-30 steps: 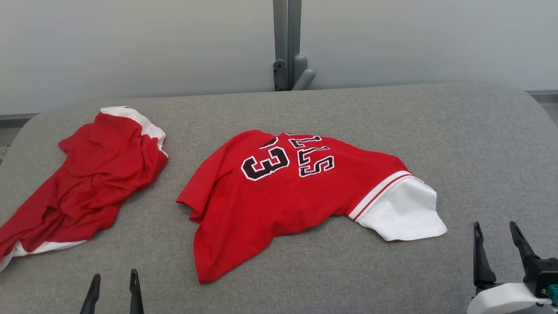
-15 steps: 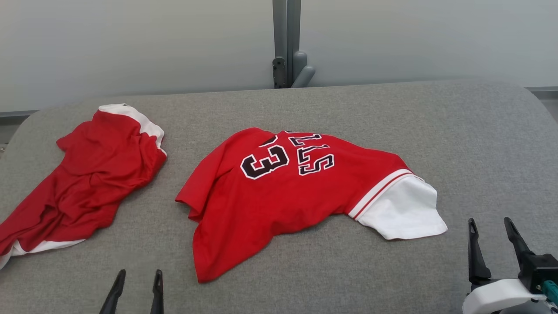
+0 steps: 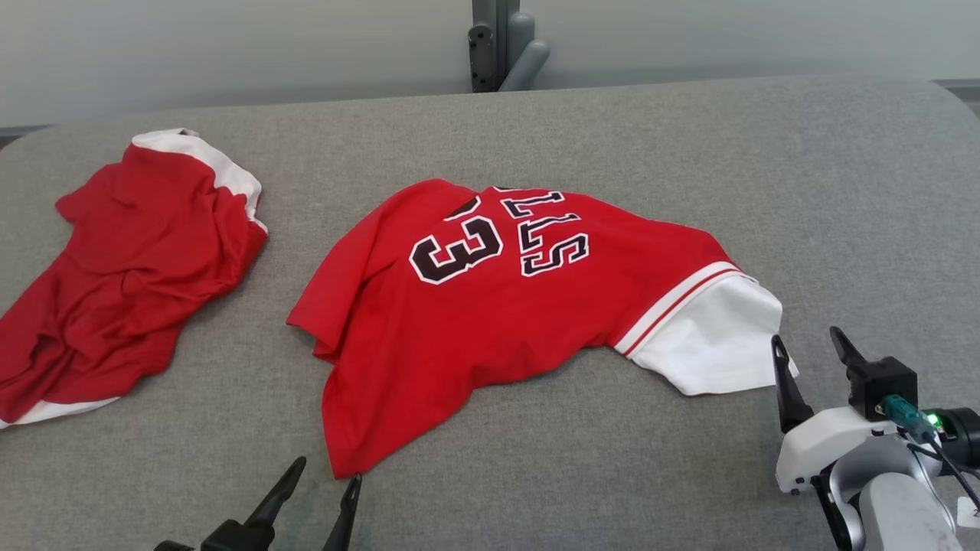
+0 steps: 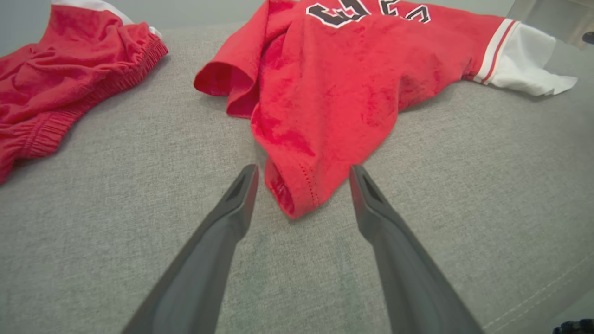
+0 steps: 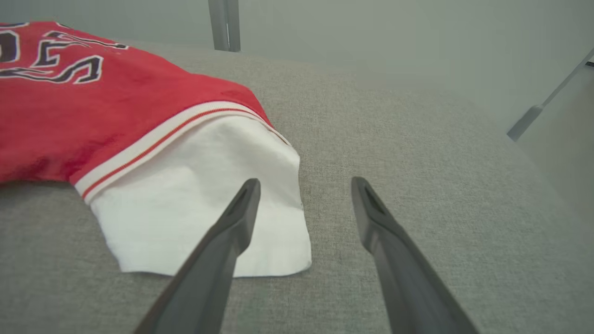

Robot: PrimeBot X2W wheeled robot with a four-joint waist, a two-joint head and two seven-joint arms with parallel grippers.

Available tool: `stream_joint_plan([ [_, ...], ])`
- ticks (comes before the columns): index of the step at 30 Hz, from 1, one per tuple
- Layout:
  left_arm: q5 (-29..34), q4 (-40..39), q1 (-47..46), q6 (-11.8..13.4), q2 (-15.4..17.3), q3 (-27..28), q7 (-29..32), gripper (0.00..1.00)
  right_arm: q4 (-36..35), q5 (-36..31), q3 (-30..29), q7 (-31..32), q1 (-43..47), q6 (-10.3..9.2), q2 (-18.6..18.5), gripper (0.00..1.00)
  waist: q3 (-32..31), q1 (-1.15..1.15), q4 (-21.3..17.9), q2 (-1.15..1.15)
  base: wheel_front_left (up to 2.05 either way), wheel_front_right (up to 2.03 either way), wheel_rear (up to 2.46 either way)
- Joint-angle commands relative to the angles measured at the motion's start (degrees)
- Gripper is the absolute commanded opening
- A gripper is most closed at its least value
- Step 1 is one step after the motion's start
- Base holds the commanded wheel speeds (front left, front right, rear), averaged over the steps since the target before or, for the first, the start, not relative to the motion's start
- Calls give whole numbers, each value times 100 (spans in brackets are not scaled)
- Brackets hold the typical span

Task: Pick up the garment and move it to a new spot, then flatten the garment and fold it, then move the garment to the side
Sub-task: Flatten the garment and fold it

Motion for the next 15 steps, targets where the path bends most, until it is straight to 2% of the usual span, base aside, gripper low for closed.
stream_joint_plan([
  [1, -46, 43, -123, -12, 55, -30, -1, 100, 31, -34, -11, 28, -87, -2, -33, 100, 268, 0, -9, 0, 0, 0, 0],
  [7, -388, 512, -538, -13, 297, -501, -1, 100, 308, -50, 32, 266, -367, -2, -98, 100, 507, 0, 17, 0, 0, 0, 0],
  [15, -534, 472, -850, -13, 370, -708, -1, 100, 664, 2, 93, 228, -543, -2, -93, 100, 609, 0, 39, 0, 0, 0, 0],
])
